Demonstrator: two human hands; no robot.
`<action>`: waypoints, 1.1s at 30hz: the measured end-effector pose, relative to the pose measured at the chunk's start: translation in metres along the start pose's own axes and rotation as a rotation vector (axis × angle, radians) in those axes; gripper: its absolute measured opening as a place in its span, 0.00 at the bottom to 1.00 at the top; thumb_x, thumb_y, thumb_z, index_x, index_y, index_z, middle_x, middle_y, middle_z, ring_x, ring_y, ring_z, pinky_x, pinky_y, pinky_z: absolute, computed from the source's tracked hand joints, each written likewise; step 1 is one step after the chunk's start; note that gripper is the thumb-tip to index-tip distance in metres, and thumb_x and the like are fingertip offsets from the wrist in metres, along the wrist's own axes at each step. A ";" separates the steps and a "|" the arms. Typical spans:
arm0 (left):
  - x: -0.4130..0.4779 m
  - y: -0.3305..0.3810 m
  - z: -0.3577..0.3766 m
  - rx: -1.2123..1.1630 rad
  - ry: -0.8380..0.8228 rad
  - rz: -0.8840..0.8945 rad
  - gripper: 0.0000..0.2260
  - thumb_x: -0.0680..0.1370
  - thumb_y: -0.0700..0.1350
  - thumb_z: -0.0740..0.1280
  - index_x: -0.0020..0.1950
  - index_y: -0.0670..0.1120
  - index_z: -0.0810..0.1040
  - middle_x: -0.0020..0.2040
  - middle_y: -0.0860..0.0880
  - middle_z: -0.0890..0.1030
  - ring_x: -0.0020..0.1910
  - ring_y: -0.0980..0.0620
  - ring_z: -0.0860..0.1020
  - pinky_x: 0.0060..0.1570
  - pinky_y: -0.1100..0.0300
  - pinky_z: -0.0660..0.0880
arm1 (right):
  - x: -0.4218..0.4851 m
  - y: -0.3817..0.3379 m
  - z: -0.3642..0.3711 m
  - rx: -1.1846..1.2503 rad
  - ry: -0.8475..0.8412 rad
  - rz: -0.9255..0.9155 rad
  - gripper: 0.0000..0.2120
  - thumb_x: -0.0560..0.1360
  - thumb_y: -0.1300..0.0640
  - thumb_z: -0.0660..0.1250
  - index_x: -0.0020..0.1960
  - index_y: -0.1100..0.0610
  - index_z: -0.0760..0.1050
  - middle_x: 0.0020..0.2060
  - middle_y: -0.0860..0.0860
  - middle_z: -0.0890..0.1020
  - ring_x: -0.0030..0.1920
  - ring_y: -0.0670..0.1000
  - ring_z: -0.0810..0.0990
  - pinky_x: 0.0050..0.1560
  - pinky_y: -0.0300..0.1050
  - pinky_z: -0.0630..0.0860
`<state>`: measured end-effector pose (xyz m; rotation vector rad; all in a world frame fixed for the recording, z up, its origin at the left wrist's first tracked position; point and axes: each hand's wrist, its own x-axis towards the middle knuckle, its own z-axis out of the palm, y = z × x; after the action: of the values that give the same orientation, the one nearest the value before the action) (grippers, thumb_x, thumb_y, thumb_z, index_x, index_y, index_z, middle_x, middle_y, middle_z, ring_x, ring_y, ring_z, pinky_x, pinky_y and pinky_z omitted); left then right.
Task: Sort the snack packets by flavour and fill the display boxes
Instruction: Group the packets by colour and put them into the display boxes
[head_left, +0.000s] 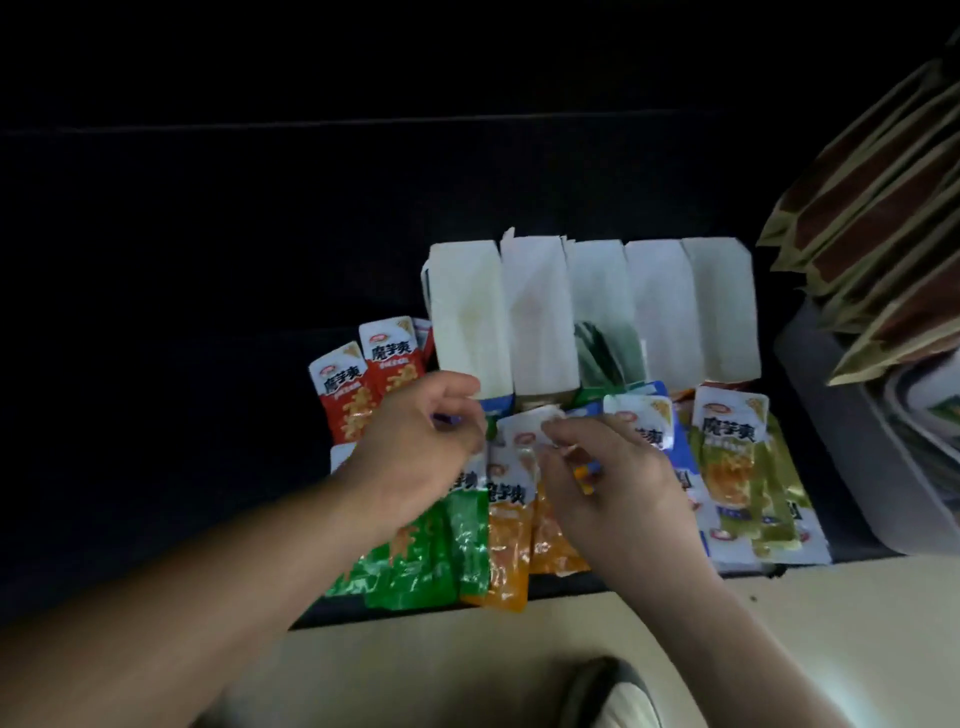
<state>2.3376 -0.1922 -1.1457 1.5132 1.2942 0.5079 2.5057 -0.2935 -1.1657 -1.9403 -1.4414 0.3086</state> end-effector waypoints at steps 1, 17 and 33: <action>-0.007 -0.012 -0.015 0.021 0.041 -0.003 0.14 0.81 0.41 0.70 0.65 0.55 0.80 0.52 0.59 0.84 0.48 0.60 0.84 0.54 0.53 0.83 | -0.007 -0.005 0.011 0.046 -0.072 -0.001 0.09 0.77 0.48 0.68 0.54 0.47 0.84 0.49 0.43 0.84 0.47 0.48 0.84 0.41 0.50 0.83; -0.076 -0.170 -0.006 0.521 0.050 0.230 0.33 0.77 0.52 0.69 0.81 0.53 0.63 0.84 0.50 0.55 0.84 0.46 0.49 0.79 0.45 0.58 | -0.068 -0.011 0.097 -0.347 -0.408 -0.204 0.18 0.76 0.48 0.64 0.63 0.53 0.79 0.70 0.51 0.76 0.77 0.57 0.70 0.56 0.54 0.84; -0.075 -0.150 0.000 0.787 -0.141 0.443 0.32 0.78 0.53 0.63 0.82 0.52 0.60 0.86 0.52 0.47 0.84 0.47 0.41 0.80 0.40 0.53 | -0.057 -0.011 0.080 -0.283 -0.253 -0.165 0.20 0.75 0.55 0.60 0.63 0.55 0.81 0.64 0.52 0.80 0.65 0.56 0.80 0.55 0.55 0.83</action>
<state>2.2444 -0.2767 -1.2560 2.4719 1.0917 0.1461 2.4326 -0.3132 -1.2294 -2.0407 -1.8860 0.2948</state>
